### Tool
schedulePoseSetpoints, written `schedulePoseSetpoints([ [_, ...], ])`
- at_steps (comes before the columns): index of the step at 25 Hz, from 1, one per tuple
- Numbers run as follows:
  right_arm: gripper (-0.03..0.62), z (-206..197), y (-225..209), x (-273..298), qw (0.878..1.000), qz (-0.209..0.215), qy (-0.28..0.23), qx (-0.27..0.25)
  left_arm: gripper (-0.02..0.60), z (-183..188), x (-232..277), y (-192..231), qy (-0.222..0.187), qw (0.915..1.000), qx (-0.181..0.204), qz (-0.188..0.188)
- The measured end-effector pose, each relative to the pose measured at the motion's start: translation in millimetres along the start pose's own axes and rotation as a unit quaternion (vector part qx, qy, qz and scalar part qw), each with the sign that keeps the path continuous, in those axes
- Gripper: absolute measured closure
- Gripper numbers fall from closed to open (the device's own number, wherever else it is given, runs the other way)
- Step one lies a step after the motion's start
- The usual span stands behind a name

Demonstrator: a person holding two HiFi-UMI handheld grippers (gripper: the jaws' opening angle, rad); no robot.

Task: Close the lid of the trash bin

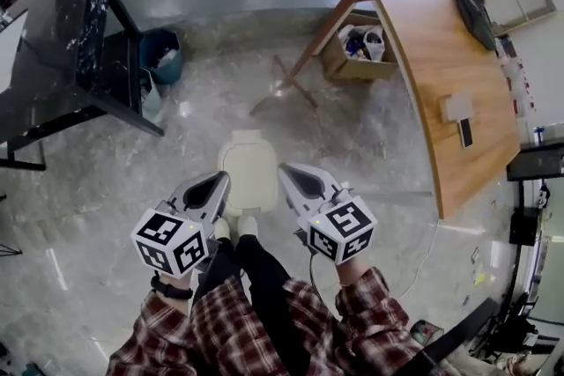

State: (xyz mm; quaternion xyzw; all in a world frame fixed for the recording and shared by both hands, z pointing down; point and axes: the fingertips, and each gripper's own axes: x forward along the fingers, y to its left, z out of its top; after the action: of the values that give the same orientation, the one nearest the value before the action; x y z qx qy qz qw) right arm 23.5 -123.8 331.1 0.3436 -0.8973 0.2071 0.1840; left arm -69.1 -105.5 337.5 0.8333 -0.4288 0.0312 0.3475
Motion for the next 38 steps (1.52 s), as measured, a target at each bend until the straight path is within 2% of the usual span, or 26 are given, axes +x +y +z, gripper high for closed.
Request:
schedulePoseSetpoints([
  [6, 0.577, 95, 52, -51, 0.996, 0.017, -0.082, -0.025, 0.569, 84, -41, -68, -0.068, 0.9962, 0.051, -0.019],
  [9, 0.577, 131, 69, -67, 0.991, 0.028, -0.127, -0.030, 0.569, 111, -57, -89, -0.100, 0.9921, 0.070, -0.026],
  [12, 0.577, 149, 86, -77, 0.988, 0.042, -0.142, -0.046, 0.569, 127, -71, -107, -0.122, 0.9881, 0.085, -0.038],
  [16, 0.580, 155, 102, -89, 0.986, 0.048, -0.141, -0.070, 0.569, 136, -83, -133, -0.137, 0.9835, 0.104, -0.057],
  [20, 0.580, 152, 110, -93, 0.987, 0.057, -0.137, -0.067, 0.569, 130, -87, -144, -0.129, 0.9833, 0.107, -0.070],
  [38, 0.582, 144, 110, -100, 0.987, 0.067, -0.126, -0.075, 0.569, 117, -86, -153, -0.118, 0.9843, 0.111, -0.069],
])
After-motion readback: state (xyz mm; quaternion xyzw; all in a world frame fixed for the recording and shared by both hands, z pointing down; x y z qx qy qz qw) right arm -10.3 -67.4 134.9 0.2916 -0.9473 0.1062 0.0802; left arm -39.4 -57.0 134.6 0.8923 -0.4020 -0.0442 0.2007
